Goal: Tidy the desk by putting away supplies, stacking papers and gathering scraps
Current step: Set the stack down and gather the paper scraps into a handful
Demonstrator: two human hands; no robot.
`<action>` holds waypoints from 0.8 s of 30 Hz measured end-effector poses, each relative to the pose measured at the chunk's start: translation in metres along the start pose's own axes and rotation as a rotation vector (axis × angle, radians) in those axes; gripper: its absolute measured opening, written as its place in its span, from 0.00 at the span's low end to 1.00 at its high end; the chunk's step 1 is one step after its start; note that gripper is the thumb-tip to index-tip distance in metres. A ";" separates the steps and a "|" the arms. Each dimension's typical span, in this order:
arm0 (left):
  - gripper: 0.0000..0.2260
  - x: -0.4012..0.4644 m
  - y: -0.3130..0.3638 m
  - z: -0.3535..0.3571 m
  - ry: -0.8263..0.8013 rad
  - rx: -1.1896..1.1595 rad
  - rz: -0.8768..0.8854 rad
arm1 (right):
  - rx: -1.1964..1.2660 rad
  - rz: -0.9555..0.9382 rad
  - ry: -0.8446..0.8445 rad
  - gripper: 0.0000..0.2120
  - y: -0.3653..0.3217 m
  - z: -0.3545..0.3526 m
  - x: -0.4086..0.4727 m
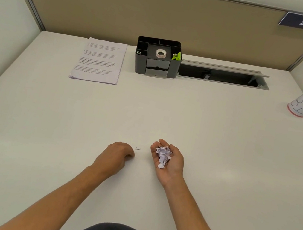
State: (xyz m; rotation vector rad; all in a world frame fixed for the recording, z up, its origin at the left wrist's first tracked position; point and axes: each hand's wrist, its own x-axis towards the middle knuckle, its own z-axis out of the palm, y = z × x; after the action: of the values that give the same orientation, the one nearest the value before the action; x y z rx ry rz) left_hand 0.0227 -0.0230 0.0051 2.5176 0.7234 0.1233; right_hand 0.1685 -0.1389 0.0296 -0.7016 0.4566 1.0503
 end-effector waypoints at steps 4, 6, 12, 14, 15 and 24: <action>0.09 0.005 0.015 -0.015 0.068 -0.344 -0.313 | -0.002 0.007 -0.003 0.15 0.001 0.002 0.000; 0.07 0.006 0.024 -0.025 0.131 -0.517 -0.360 | -0.006 0.006 -0.007 0.15 0.002 0.004 0.000; 0.08 0.012 0.065 -0.040 0.158 -0.726 -0.190 | -0.077 0.023 0.006 0.15 0.011 0.007 0.003; 0.08 0.017 0.075 -0.037 0.152 -0.693 -0.129 | -0.085 0.029 -0.012 0.14 0.014 0.008 0.001; 0.07 0.019 0.079 -0.034 0.152 -0.660 -0.107 | -0.085 0.032 -0.015 0.14 0.016 0.007 0.000; 0.09 0.029 0.075 -0.012 0.102 0.026 0.182 | -0.122 0.065 -0.018 0.14 0.016 0.006 0.001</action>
State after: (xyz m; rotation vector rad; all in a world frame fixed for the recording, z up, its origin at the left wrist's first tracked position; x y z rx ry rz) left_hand 0.0803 -0.0566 0.0518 2.6145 0.5360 0.3095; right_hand 0.1542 -0.1293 0.0284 -0.7894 0.4046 1.1519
